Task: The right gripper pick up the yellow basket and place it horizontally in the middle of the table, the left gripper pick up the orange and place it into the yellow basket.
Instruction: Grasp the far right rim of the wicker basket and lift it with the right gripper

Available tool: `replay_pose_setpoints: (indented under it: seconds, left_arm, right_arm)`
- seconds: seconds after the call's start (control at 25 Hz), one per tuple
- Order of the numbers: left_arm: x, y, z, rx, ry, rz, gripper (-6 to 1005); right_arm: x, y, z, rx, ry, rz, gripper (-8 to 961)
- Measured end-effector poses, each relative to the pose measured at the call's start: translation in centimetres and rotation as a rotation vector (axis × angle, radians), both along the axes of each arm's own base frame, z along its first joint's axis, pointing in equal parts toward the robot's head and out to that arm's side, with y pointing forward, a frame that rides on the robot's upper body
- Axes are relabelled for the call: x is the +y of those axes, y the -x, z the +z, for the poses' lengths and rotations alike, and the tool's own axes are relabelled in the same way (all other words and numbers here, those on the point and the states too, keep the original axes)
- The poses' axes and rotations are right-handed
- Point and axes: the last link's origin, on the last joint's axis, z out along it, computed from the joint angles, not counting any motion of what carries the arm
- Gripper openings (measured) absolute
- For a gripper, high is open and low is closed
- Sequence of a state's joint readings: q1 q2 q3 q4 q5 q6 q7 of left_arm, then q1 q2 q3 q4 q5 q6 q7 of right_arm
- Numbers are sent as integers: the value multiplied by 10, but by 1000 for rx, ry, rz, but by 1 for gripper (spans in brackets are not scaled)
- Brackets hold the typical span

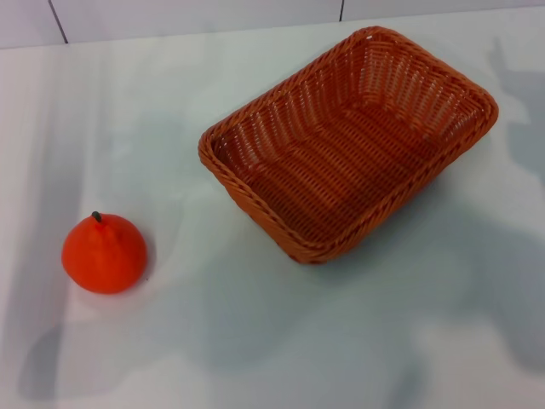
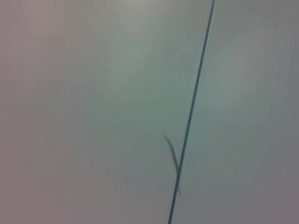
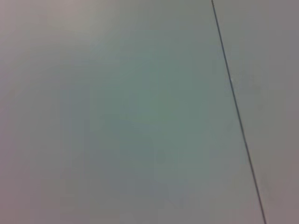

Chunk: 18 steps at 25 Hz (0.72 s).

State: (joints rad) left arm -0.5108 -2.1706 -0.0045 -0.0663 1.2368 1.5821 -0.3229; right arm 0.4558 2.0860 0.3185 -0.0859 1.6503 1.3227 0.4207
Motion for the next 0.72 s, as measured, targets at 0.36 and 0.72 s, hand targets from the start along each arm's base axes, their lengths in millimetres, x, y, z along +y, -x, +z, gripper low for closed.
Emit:
replay_pose_setpoints:
  seconds: [0.36,0.72]
  left_arm:
    - [-5,-1,-1,-11,-6,-15,663]
    - [-6,0,0,-15,-12,-13,659]
  right_arm:
    - [2,5,-4,32,54,46,936]
    - [22,24,29,175,391,257,935]
